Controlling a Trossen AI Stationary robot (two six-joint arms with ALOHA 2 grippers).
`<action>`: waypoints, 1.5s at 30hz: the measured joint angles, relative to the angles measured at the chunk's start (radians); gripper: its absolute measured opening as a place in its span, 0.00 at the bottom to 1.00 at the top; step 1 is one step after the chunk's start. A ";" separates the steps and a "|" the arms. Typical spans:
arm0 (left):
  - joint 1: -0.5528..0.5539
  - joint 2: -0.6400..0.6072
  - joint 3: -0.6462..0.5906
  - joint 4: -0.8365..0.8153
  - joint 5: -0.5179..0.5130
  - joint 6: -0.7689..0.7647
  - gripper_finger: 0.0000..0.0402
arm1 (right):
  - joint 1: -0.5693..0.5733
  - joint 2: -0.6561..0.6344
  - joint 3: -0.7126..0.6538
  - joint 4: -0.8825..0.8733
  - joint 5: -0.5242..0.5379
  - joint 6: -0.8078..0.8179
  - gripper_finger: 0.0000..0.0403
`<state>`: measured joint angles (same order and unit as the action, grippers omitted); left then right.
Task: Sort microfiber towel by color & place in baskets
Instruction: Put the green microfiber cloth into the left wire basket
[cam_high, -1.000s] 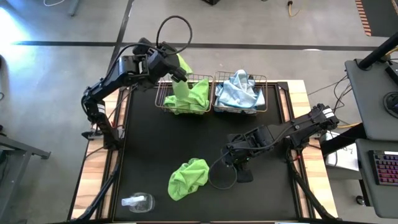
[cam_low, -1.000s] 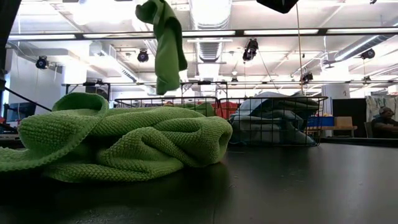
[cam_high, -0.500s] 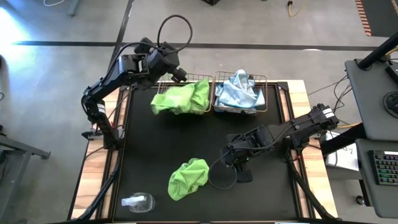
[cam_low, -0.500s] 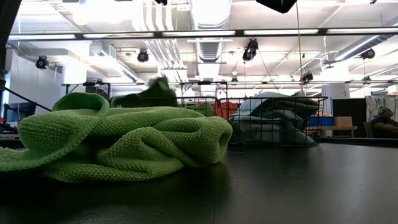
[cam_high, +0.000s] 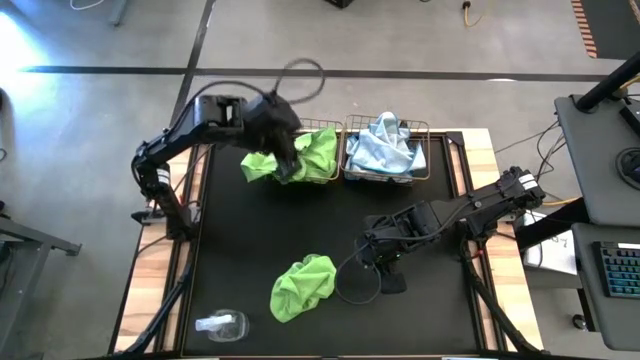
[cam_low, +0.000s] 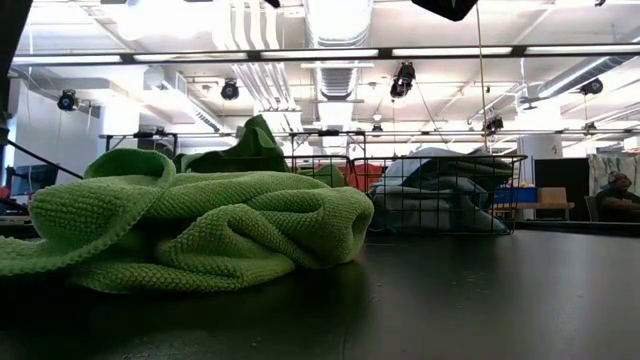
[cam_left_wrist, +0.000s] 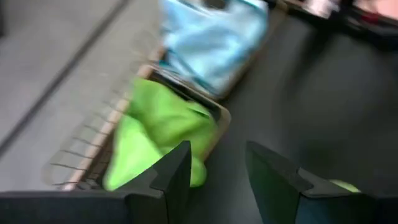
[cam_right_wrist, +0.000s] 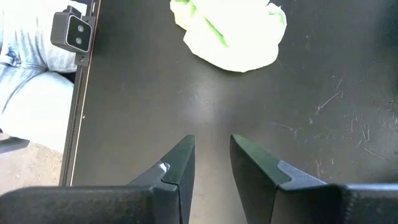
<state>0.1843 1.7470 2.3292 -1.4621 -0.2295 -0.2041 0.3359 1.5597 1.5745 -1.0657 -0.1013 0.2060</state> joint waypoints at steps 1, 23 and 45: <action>-0.021 0.000 0.000 -0.009 0.015 -0.006 0.34 | 0.000 0.000 0.000 0.000 0.000 0.002 0.24; -0.564 0.000 -0.002 0.012 0.032 -0.007 0.33 | 0.000 0.000 0.000 0.000 -0.001 0.019 0.24; -0.644 0.131 -0.002 -0.006 0.087 -0.043 0.33 | 0.000 0.000 0.000 0.001 -0.001 0.022 0.24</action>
<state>-0.4596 1.8782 2.3272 -1.4683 -0.1429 -0.2466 0.3359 1.5597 1.5745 -1.0650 -0.1020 0.2279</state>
